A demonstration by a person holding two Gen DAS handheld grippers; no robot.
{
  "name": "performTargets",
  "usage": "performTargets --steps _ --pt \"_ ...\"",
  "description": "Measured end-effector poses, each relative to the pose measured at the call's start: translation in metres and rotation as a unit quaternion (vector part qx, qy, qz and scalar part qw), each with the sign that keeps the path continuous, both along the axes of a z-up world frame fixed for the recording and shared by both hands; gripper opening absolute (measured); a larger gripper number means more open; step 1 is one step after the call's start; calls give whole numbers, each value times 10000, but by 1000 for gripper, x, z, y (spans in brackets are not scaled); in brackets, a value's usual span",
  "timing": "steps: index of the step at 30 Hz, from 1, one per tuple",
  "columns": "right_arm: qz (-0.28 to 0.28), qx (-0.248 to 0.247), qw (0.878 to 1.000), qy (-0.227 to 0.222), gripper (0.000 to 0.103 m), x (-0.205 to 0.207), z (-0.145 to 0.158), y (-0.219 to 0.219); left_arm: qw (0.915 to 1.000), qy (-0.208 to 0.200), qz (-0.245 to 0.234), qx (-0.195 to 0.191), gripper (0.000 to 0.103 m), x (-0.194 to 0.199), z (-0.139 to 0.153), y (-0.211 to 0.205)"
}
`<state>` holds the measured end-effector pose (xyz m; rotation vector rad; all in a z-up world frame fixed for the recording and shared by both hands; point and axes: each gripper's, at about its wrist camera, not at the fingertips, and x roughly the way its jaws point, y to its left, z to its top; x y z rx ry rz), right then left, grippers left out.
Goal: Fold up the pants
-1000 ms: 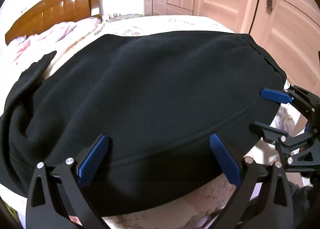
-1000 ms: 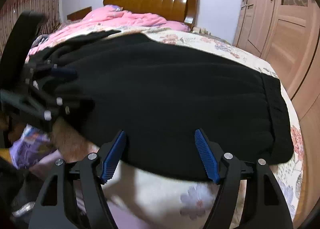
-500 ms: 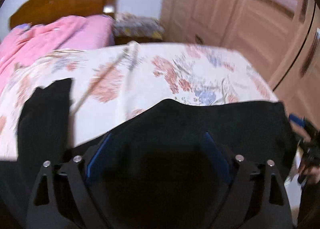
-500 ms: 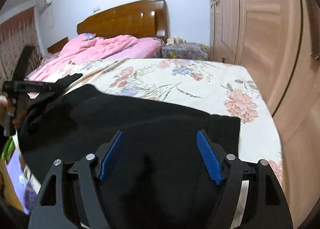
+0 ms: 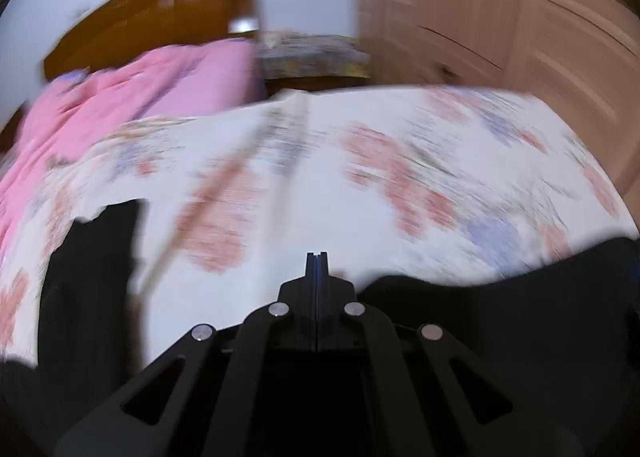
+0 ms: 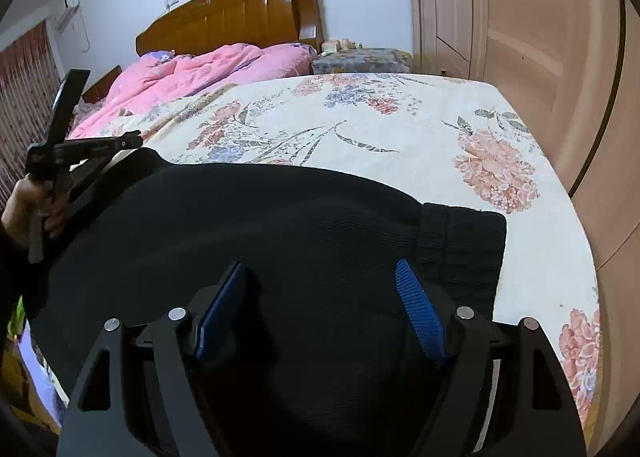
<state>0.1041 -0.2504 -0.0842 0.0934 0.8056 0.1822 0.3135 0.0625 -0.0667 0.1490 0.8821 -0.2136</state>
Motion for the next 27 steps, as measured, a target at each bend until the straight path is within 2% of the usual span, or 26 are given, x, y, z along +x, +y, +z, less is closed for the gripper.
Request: performTargets --steps 2,3,4,5,6,7,8,9,11,13,15,16,17,19,21,24,25,27 --pt "13 53 10000 -14 75 -1 1 -2 9988 253 -159 -400 0 2 -1 6" --pt "21 95 10000 -13 75 -1 1 -3 9995 154 -146 -251 1 -1 1 5" --pt "23 125 9999 6 75 -2 2 -4 9999 22 -91 -63 7 -6 3 3" --pt "14 130 9999 45 75 -2 4 -4 9999 -100 -73 -29 31 -15 9 0" --pt "-17 100 9999 58 75 -4 9 -3 9995 -189 -158 -196 50 -23 15 -3" --pt "-37 64 10000 -8 76 -5 16 -2 9975 -353 -382 -485 85 -38 24 -11" --pt "-37 -30 9999 -132 77 -6 25 1 9952 -462 -633 -587 95 -48 30 -20" --pt "-21 -163 9997 -200 80 -5 30 5 9929 -515 -914 -564 95 -57 33 -34" --pt "119 -564 9981 -230 82 5 34 14 9878 -454 -1476 -219 95 -71 30 -69" --pt "164 -852 9962 74 83 19 25 17 9815 -369 -1865 210 95 -77 14 -102" --pt "190 -848 9952 449 83 31 8 13 9823 -115 -1772 591 95 -67 -9 -117" --pt "194 -735 9958 507 83 32 4 9 9831 10 -1720 620 95 -63 -19 -118" --pt "193 -684 9963 480 83 30 5 8 9848 164 -1669 443 101 -54 -29 -113" --pt "214 -691 9963 470 83 28 4 7 9865 248 -1615 -68 101 -51 -32 -97" --pt "201 -731 9962 422 82 25 6 8 9867 182 -1613 14 100 -57 -22 -94" --pt "58 -910 9958 68 82 14 23 14 9880 -303 -1511 98 100 -66 11 -70" --pt "34 -967 9952 -129 82 8 33 19 9907 -373 -1305 136 100 -64 22 -56" --pt "194 -815 9956 -422 83 2 47 30 9970 -406 -596 290 100 -46 38 -6"
